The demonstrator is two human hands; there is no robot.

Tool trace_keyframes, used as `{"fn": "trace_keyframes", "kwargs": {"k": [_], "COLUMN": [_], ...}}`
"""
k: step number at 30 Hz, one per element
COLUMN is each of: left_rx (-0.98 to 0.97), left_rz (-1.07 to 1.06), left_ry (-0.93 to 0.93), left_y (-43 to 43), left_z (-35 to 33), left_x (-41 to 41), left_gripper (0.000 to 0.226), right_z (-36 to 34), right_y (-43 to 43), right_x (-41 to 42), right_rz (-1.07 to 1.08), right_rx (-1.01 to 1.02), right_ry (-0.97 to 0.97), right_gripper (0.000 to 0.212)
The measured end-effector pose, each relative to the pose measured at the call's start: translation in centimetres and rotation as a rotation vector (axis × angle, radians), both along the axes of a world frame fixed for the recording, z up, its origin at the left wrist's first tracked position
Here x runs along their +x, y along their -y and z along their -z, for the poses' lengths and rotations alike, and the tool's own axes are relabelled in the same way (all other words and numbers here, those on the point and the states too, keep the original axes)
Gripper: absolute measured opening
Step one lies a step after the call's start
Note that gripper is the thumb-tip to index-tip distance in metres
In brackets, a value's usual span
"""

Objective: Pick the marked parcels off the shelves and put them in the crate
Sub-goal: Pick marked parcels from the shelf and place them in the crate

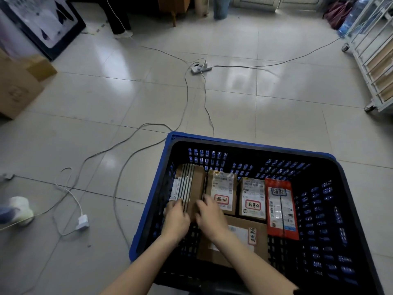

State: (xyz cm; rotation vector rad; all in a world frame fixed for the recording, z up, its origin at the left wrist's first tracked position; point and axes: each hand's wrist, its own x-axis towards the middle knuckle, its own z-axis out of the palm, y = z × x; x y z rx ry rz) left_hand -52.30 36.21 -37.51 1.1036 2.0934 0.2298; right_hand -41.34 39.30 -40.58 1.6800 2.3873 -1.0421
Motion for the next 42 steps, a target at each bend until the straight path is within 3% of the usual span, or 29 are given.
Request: {"fn": "trace_keyframes", "kwargs": {"k": [4, 9, 13, 16, 23, 27, 31, 38, 42], "left_rx": [-0.006, -0.047, -0.153, -0.065, 0.205, 0.274, 0.345, 0.321, 0.36], "left_rz": [-0.033, -0.107, -0.295, -0.315, -0.218, -0.186, -0.217, -0.25, -0.334], "left_ry": [0.044, 0.11, 0.233, 0.22, 0.246, 0.254, 0.352, 0.424, 0.432], "left_y": [0.4, 0.2, -0.5, -0.6, 1.0, 0.7, 0.0, -0.9, -0.9], "left_z": [0.3, 1.3, 2.2, 2.6, 2.3, 1.7, 0.9, 0.6, 0.4], "left_x": [-0.5, -0.4, -0.3, -0.1, 0.9, 1.6, 1.0, 0.5, 0.2], "left_gripper": [0.051, 0.059, 0.062, 0.049, 0.04, 0.039, 0.035, 0.029, 0.027], "right_z": [1.4, 2.5, 2.7, 2.5, 1.6, 1.2, 1.3, 0.9, 0.5], "right_y": [0.6, 0.8, 0.8, 0.8, -0.4, -1.2, -1.4, -1.4, -1.2], "right_x": [-1.0, 2.7, 4.2, 3.9, 0.7, 0.7, 2.6, 2.1, 2.3], "right_rz": [-0.273, -0.26, -0.246, -0.118, 0.53, 0.701, 0.757, 0.64, 0.737], "right_rx": [0.076, 0.064, -0.011, -0.133, -0.433, -0.518, -0.519, -0.602, -0.639], "right_ry": [0.07, 0.077, 0.053, -0.05, -0.368, -0.481, -0.526, -0.534, -0.63], "right_gripper": [0.053, 0.053, 0.054, 0.053, 0.073, 0.08, 0.065, 0.104, 0.091]}}
